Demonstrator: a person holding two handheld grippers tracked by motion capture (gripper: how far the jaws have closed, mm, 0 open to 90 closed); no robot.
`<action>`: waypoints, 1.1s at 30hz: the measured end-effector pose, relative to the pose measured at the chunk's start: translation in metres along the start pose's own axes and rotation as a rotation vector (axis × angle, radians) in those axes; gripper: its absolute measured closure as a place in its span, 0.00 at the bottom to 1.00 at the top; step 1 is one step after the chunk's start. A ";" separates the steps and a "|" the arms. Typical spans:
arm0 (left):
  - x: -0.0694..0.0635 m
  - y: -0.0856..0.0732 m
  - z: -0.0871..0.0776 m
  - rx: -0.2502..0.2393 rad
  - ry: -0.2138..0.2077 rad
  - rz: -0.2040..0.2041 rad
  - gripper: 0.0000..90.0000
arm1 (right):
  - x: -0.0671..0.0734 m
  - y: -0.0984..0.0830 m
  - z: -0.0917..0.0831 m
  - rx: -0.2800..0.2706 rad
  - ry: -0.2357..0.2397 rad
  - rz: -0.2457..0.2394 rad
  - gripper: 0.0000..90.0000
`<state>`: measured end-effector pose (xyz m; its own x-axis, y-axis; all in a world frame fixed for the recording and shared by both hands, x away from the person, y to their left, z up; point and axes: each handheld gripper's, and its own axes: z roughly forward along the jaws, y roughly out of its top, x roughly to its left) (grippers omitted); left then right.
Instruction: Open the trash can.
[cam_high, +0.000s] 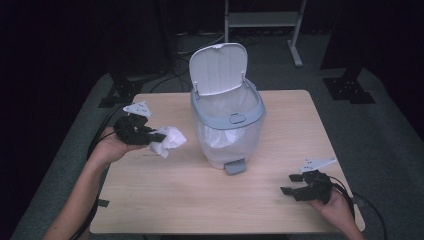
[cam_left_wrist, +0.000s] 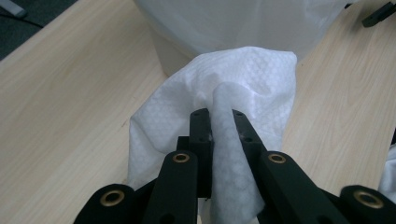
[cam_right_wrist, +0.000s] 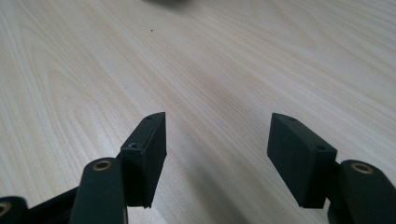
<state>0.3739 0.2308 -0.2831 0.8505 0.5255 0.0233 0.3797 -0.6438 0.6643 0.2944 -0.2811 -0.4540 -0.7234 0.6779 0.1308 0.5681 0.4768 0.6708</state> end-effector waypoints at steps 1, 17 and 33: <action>0.000 0.002 -0.002 -0.004 0.000 0.001 0.90 | 0.000 0.000 0.000 0.000 0.000 0.000 0.40; -0.001 0.029 -0.021 -0.024 -0.015 0.027 0.90 | -0.002 0.000 0.002 -0.001 0.001 0.007 0.39; 0.001 0.054 -0.038 -0.050 -0.007 0.045 0.90 | -0.004 0.001 0.005 -0.006 0.010 0.012 0.38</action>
<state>0.3814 0.2169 -0.2188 0.8691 0.4923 0.0491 0.3221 -0.6384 0.6991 0.2997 -0.2805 -0.4571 -0.7203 0.6781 0.1458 0.5745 0.4655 0.6732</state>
